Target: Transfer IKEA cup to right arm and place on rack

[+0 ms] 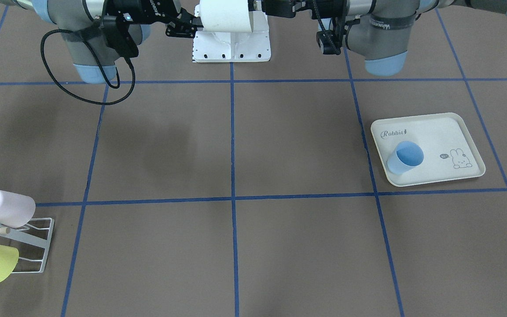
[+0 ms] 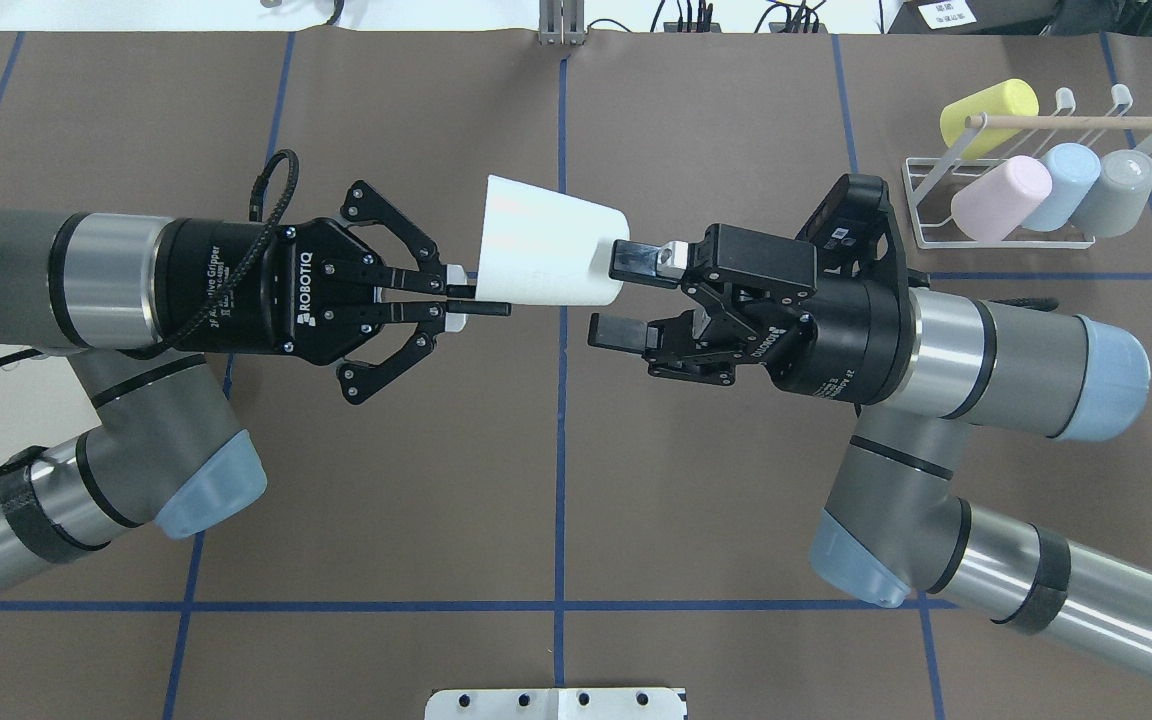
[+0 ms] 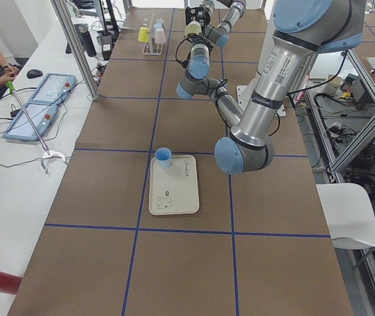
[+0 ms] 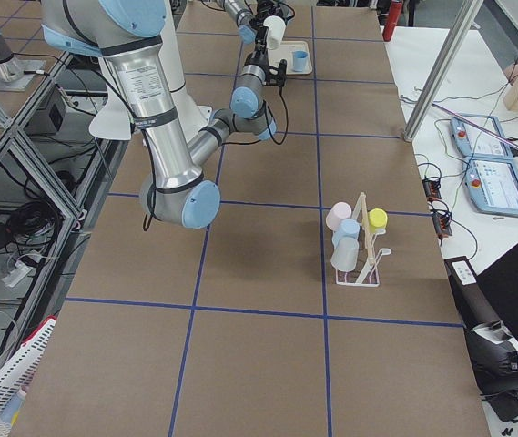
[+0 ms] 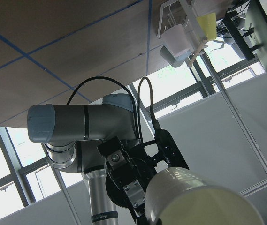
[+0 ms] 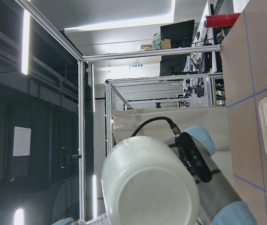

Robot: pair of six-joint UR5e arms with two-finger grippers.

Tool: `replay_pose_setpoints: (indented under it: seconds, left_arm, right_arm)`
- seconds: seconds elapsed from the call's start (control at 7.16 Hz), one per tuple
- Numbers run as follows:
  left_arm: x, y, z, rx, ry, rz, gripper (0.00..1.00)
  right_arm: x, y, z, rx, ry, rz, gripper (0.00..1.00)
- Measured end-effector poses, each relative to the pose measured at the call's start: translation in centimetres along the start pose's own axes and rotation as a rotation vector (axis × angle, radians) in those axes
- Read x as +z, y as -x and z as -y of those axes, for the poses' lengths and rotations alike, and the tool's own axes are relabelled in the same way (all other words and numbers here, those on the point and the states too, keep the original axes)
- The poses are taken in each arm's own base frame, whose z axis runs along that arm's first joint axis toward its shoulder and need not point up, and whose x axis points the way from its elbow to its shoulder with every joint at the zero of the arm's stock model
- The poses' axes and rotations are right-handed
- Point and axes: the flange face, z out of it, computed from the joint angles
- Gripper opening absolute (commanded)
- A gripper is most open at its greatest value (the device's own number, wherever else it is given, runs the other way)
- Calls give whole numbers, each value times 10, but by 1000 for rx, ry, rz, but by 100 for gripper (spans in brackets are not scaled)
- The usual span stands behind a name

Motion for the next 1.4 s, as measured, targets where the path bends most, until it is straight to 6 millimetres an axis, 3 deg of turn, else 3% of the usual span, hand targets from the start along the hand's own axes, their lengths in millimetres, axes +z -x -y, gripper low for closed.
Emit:
replay_pose_setpoints:
  seconds: [0.7,0.84,1.12,1.26,1.4]
  left_arm:
    - [5,8,-6,-6,19,14,0]
    - [5,9,-6,-7,20,16,0]
    - [6,10,-5,-8,20,18,0]
    - [6,10,-5,-8,19,18,19]
    - [6,10,-5,-6,20,18,97]
  right_arm:
    - [3,-2,3,1,-14,0,86]
    - [3,-3,3,1,-15,1,78]
    - [3,-2,3,0,-14,3,38]
    - [3,-2,3,-4,-13,5,16]
    - [3,-2,3,-6,-11,4,8]
